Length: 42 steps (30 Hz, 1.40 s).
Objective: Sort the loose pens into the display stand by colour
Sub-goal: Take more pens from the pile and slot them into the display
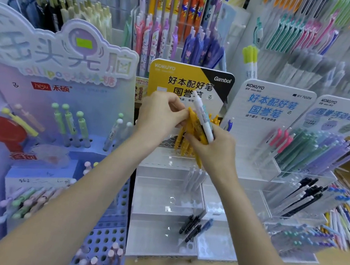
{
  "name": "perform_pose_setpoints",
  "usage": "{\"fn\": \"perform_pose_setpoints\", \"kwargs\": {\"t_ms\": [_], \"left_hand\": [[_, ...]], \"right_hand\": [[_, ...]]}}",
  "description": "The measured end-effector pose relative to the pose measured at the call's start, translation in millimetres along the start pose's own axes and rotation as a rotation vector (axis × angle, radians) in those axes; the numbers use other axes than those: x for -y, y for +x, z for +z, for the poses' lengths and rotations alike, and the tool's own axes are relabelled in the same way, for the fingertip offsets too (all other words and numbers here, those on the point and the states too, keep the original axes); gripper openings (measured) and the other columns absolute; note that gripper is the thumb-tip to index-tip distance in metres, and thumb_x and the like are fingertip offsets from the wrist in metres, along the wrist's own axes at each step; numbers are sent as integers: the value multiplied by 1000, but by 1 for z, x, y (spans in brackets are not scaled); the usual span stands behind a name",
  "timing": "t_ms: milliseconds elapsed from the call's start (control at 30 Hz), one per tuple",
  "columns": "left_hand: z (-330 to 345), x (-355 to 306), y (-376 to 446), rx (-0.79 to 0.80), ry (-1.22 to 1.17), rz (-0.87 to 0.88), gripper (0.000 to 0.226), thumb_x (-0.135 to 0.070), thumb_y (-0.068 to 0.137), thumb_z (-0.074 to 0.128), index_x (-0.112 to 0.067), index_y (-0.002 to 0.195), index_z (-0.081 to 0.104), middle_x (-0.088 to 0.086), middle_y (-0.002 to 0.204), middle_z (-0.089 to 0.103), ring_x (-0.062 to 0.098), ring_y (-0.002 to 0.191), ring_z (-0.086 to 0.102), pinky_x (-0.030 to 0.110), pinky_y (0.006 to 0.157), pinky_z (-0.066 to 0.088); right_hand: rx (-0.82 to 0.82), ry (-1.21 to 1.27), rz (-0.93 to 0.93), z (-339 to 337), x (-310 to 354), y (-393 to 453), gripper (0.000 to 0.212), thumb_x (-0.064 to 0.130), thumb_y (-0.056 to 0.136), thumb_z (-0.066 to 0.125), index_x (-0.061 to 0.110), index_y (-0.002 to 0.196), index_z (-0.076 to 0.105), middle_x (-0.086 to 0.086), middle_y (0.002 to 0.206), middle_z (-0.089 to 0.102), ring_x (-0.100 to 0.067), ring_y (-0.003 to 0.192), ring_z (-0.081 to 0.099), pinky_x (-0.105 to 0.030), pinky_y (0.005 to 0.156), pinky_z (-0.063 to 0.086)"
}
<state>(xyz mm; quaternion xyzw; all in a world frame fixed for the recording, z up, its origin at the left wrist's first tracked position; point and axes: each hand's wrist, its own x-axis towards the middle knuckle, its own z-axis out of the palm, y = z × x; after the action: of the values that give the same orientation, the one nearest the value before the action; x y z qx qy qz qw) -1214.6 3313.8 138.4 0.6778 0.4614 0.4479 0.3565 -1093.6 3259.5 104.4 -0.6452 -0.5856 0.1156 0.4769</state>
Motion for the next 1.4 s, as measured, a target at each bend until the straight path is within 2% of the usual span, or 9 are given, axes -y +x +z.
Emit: {"fn": "perform_pose_setpoints", "kwargs": {"t_ms": [133,300,433,533,700,1000,1133,1300,1400], "left_hand": [[-8,10,1,42,-87,72,13,-24,88,61,-15,83,68,0,76,69,13,74,68,31,74,55],[-2,60,-3,204,665,130,22,-18,91,53,-13,106,68,5,113,65,25,105,59,38,86,48],[13,69,-2,260,825,227,23,-12,90,49,-8,107,64,8,110,63,32,100,59,38,72,49],[15,81,-2,345,853,191,20,-10,88,49,-6,100,65,11,100,65,34,92,61,32,61,42],[10,93,-9,324,714,204,20,-12,88,51,-6,97,67,10,97,67,31,91,60,35,69,49],[6,94,-10,307,610,215,18,-12,87,53,-7,95,69,12,94,67,31,90,60,36,68,49],[-1,86,-8,345,427,85,23,-12,89,55,-11,108,68,8,108,69,23,100,62,31,83,50],[-8,45,-15,296,-377,-108,13,-8,88,60,-18,92,66,-4,84,68,4,76,64,18,75,53],[-9,37,-18,335,-564,-264,7,-7,84,65,-14,86,66,-2,75,69,8,68,66,21,72,56]], "right_hand": [[-101,23,51,-4,4,6,38,19,77,75,26,56,44,11,51,42,-4,44,41,-13,45,31],[-175,-59,83,5,2,13,25,25,83,70,14,68,53,7,53,43,-6,45,39,-17,44,31],[-191,-228,7,18,-3,12,26,26,87,65,1,93,65,4,63,48,-17,54,40,-23,50,23],[-192,-326,-43,20,-2,9,29,27,88,63,2,102,65,-13,77,65,-31,66,57,-35,55,39],[-159,-537,-33,34,2,1,22,25,92,58,2,94,62,-16,81,65,-33,67,54,-33,55,29],[-58,-616,198,55,-9,-5,26,32,95,50,8,99,59,-10,89,63,-27,81,54,-32,60,32],[-29,-245,217,42,-14,-16,31,33,85,66,15,68,49,1,63,49,-17,61,45,-20,49,30],[331,596,482,12,5,-19,33,32,93,52,9,70,48,-2,54,38,-10,39,30,-20,37,23],[356,468,407,9,5,-18,29,28,94,53,13,70,46,0,53,36,-10,39,30,-22,38,23]]}}
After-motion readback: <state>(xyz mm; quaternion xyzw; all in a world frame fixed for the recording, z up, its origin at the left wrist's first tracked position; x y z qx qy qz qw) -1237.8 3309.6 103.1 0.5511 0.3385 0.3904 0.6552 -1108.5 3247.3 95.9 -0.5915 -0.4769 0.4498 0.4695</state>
